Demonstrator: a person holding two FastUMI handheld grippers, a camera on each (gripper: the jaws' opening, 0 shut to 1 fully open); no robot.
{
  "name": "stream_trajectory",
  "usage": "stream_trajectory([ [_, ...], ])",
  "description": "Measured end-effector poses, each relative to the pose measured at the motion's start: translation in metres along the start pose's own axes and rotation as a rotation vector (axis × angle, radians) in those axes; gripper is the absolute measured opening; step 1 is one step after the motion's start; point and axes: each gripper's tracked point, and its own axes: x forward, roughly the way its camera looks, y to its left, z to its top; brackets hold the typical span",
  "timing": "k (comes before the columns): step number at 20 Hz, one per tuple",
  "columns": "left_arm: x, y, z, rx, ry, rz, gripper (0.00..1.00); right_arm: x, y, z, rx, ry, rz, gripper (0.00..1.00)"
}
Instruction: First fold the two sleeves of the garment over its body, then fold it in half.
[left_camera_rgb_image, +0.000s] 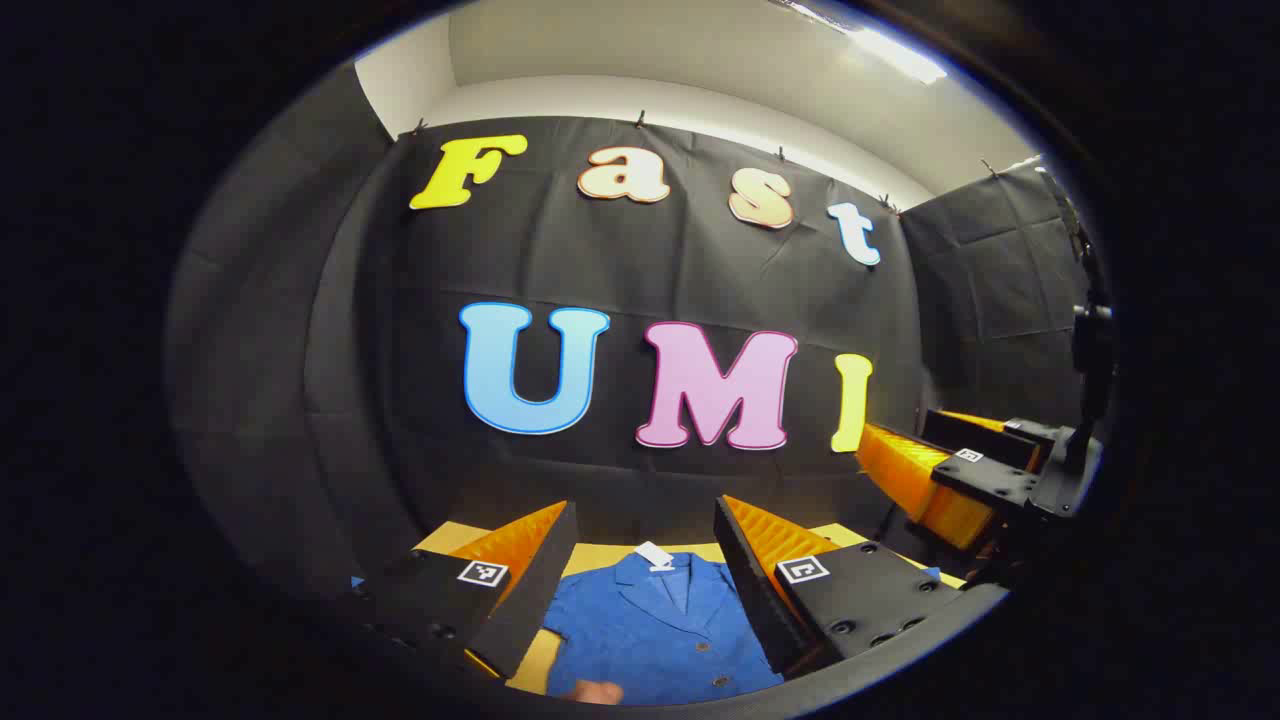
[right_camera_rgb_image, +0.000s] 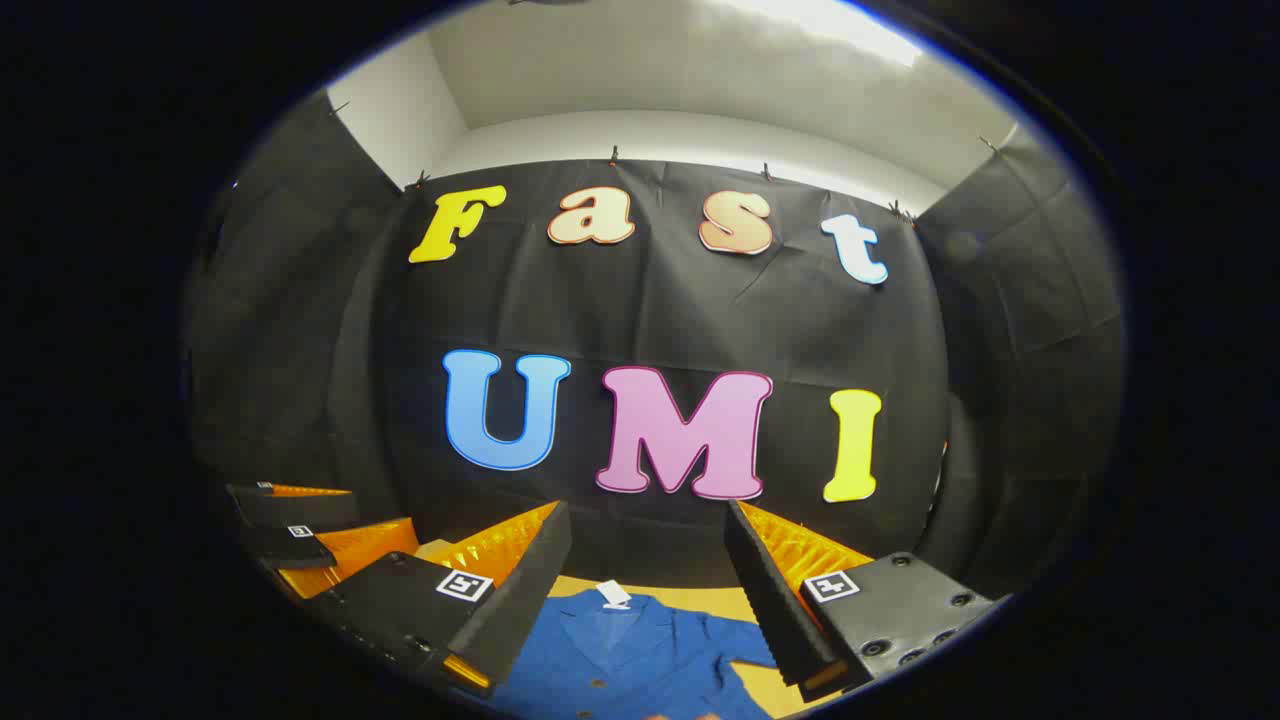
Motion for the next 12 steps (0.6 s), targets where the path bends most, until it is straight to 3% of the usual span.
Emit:
stream_trajectory([
  [3,0.001,0.016,0.009,0.036,-0.028,0.063,0.80,0.002,-0.006,-0.003,0.030,0.014,-0.021,0.97],
  [12,0.001,0.010,0.000,0.031,-0.018,0.074,0.80,0.002,0.001,-0.011,0.051,0.043,0.020,0.97],
])
